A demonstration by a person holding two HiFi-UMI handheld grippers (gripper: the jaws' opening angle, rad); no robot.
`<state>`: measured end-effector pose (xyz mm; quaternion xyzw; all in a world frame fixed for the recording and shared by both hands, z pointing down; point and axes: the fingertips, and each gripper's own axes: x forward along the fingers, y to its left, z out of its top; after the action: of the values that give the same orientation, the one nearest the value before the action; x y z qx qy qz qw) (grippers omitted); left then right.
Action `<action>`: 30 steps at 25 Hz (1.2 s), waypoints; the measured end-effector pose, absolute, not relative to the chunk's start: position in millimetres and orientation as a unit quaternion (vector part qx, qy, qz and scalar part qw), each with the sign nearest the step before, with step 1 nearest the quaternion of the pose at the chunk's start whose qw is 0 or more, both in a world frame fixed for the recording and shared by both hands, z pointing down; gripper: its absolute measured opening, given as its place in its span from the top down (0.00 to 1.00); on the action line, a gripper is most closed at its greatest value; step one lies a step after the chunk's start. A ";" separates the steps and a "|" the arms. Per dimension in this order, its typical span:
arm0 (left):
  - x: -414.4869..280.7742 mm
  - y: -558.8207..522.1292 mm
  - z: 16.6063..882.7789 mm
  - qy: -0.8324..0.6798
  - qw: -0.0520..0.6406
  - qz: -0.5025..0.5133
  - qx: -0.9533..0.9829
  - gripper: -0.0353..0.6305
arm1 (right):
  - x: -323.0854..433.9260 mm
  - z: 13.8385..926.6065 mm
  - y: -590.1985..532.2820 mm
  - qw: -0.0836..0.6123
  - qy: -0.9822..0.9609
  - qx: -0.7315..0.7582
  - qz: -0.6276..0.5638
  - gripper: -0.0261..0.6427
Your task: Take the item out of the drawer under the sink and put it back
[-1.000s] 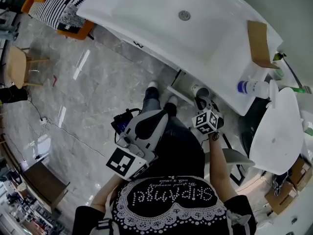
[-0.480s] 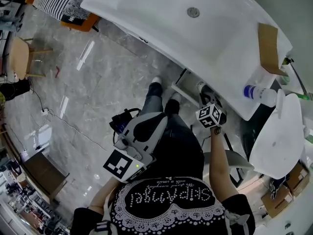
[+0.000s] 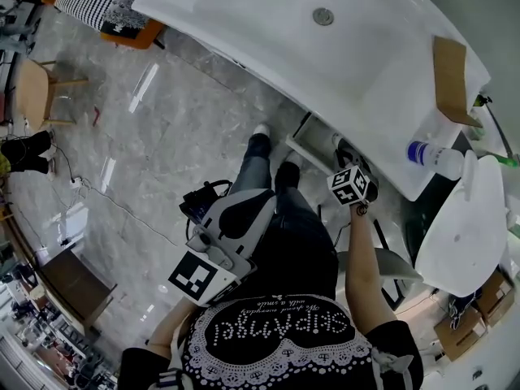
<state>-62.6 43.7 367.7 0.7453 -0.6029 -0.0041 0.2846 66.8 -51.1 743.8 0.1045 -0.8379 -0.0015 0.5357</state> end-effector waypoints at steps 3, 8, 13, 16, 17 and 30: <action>-61.8 45.3 368.1 -0.603 0.286 -0.005 0.745 0.94 | 68.5 750.1 -56.2 0.540 -0.835 0.110 0.005 0.92; -63.5 49.1 368.6 -0.605 0.287 -0.005 0.743 0.94 | 62.6 759.2 -60.5 0.545 -0.832 0.104 0.005 0.92; -63.6 53.2 369.5 -0.605 0.290 -0.003 0.742 0.94 | 62.0 770.5 -54.9 0.557 -0.824 0.102 0.007 0.92; -65.3 52.5 370.1 -0.607 0.287 -0.003 0.741 0.94 | 59.0 776.2 -55.8 0.563 -0.821 0.098 0.000 0.92; -64.8 52.7 370.1 -0.607 0.287 -0.003 0.741 0.94 | 59.2 778.3 -55.3 0.566 -0.819 0.094 -0.002 0.92; -66.4 53.5 370.8 -0.600 0.295 0.000 0.744 0.94 | 44.8 788.1 -61.5 0.579 -0.811 0.085 -0.019 0.92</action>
<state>-66.4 53.5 370.8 0.7439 -0.5999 0.0001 0.2946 44.8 -61.5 788.1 0.0846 -0.8110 -0.0194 0.5786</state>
